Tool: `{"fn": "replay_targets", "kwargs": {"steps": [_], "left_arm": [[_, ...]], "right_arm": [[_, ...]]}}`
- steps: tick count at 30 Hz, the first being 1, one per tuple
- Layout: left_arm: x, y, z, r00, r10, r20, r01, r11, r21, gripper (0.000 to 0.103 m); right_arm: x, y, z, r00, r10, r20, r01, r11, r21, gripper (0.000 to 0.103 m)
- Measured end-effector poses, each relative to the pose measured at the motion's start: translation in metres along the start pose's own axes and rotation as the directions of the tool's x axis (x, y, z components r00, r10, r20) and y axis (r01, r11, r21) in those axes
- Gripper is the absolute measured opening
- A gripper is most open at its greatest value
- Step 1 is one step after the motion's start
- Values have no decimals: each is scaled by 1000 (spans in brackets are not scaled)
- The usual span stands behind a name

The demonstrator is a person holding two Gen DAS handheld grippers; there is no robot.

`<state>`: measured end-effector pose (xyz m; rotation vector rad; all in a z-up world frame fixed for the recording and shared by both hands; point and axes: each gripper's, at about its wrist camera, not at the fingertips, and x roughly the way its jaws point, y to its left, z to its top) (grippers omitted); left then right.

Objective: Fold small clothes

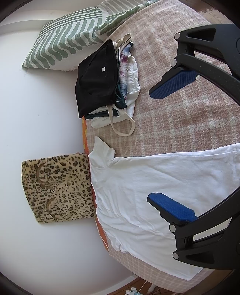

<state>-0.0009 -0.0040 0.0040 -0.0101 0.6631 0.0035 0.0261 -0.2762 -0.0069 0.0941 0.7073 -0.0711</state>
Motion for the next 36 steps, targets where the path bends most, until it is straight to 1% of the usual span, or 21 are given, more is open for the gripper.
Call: {"fn": "replay_targets", "kwargs": {"steps": [9, 36], "left_arm": [[-2, -7, 1, 1000, -4, -6, 4, 1000, -8, 103], [-1, -2, 1, 1000, -7, -5, 7, 1000, -9, 103]], "right_arm": [[1, 0, 0, 1000, 0, 1, 0, 1000, 2, 103], [1, 1, -2, 1000, 1, -4, -1, 1000, 3, 103]]}}
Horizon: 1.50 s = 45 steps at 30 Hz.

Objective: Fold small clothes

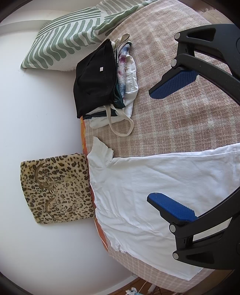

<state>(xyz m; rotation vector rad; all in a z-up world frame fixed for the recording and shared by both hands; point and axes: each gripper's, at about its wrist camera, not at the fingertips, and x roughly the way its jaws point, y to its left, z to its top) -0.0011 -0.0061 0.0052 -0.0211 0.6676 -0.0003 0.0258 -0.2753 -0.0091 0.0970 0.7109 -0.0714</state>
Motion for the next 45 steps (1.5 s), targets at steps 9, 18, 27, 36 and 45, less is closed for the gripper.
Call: {"fn": "replay_targets", "kwargs": {"steps": [9, 18, 27, 36, 45], "left_arm": [[1, 1, -1, 1000, 2, 0, -2, 1000, 1, 103], [6, 8, -11, 1000, 22, -17, -22, 1000, 7, 103], [24, 36, -24, 991, 44, -123, -48, 998, -33, 103], [32, 58, -34, 981, 18, -195, -38, 994, -100, 102], [44, 79, -45, 964, -59, -260, 8, 981, -195, 101]], "right_arm": [[1, 0, 0, 1000, -1, 0, 1, 1000, 0, 103], [-4, 4, 7, 1000, 1, 5, -1, 1000, 0, 103], [-1, 24, 0, 1000, 12, 10, -12, 1000, -20, 103], [-9, 44, 5, 1000, 24, 17, -23, 998, -58, 103], [-19, 62, 9, 998, 48, 30, -46, 996, -81, 103]]}}
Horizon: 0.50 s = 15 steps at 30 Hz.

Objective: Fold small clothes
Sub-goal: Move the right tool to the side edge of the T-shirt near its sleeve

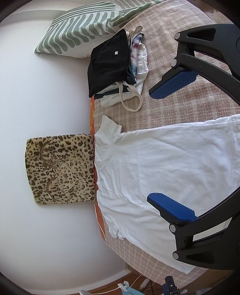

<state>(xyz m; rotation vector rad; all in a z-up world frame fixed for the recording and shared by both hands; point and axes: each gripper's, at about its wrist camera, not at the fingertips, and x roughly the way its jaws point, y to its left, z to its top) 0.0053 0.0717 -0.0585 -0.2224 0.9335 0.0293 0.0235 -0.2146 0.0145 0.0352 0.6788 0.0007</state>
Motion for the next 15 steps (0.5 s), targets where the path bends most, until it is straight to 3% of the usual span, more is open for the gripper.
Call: {"fn": "replay_targets", "kwargs": {"steps": [4, 6, 8, 11, 13, 15], "left_arm": [[0, 5, -4, 1000, -19, -11, 19, 1000, -3, 98], [3, 9, -7, 998, -55, -41, 55, 998, -21, 88], [7, 15, -10, 994, -86, -71, 83, 995, -49, 85], [8, 19, -17, 990, -129, -58, 126, 991, -50, 68], [10, 18, -20, 989, -134, -65, 131, 991, -41, 67], [14, 15, -23, 988, -127, -88, 125, 992, -26, 55]], "right_arm": [[-3, 6, 3, 1000, 12, 3, -12, 1000, -3, 103], [-5, 10, 5, 1000, 19, 5, -19, 1000, -4, 103], [-7, 13, 6, 1000, 24, 8, -24, 1000, -7, 103], [-8, 18, 8, 999, 46, 13, -46, 999, -12, 103], [-7, 23, 8, 998, 69, 12, -69, 997, -17, 103], [-8, 27, 9, 997, 73, 22, -73, 997, -11, 103]]}}
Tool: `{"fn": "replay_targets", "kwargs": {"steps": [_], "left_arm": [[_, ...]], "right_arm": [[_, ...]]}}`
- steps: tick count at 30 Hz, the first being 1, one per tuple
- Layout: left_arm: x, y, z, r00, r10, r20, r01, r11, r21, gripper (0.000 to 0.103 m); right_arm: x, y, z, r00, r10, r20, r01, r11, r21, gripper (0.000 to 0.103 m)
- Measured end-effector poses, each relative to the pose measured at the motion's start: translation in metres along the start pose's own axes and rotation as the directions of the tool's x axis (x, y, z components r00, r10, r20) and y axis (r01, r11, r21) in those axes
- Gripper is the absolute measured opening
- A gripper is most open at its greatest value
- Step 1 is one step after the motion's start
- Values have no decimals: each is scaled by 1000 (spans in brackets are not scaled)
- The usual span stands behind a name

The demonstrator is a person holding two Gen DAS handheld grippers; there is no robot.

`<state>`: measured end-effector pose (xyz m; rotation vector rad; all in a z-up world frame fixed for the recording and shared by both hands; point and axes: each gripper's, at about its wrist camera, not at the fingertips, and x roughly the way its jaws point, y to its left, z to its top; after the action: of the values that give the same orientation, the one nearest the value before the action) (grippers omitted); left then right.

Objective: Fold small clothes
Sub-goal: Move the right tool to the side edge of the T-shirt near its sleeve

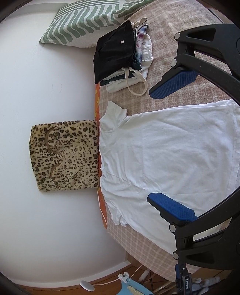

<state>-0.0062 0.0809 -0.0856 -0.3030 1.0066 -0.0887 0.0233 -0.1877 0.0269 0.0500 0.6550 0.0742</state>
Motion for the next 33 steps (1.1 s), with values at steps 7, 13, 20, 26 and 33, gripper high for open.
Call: {"fn": "replay_targets", "kwargs": {"steps": [7, 13, 20, 26, 33], "left_arm": [[-2, 5, -4, 1000, 16, 1, -16, 1000, 23, 37], [-13, 25, -7, 1000, 20, 2, -20, 1000, 6, 37], [-8, 39, -8, 1000, 9, 8, -9, 1000, 4, 37], [8, 44, -4, 999, -21, -33, 20, 999, -36, 37], [14, 42, -2, 999, -1, -34, 0, 1000, -15, 36]], "right_arm": [[5, 17, 11, 997, 74, 10, -74, 997, -8, 103], [30, 31, 25, 981, 181, -70, -177, 983, 48, 103], [66, 77, 49, 967, 223, -124, -228, 973, -28, 103], [106, 135, 78, 942, 281, -185, -300, 951, -79, 103], [171, 207, 102, 916, 292, -276, -338, 931, -137, 97]]}}
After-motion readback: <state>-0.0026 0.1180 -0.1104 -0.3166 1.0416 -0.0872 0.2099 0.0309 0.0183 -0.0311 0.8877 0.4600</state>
